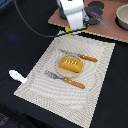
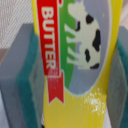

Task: Interact with the objects in diverse but meaningful ways.

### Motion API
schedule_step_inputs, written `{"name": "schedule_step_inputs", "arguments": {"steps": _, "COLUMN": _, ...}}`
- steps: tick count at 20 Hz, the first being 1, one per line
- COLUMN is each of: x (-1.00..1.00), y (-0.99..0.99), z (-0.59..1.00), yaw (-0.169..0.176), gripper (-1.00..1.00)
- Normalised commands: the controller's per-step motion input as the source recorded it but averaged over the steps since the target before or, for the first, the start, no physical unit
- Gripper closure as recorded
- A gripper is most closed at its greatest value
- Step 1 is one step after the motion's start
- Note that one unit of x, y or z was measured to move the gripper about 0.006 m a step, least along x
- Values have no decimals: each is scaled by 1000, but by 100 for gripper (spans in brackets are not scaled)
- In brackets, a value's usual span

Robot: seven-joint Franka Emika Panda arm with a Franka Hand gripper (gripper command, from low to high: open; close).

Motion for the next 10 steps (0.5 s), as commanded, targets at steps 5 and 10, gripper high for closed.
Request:
{"name": "schedule_step_inputs", "arguments": {"steps": 5, "x": 715, "y": 316, "z": -122, "yaw": -1, "gripper": 100}}
{"name": "schedule_step_inputs", "arguments": {"steps": 10, "x": 457, "y": 252, "z": -253, "yaw": 3, "gripper": 100}}
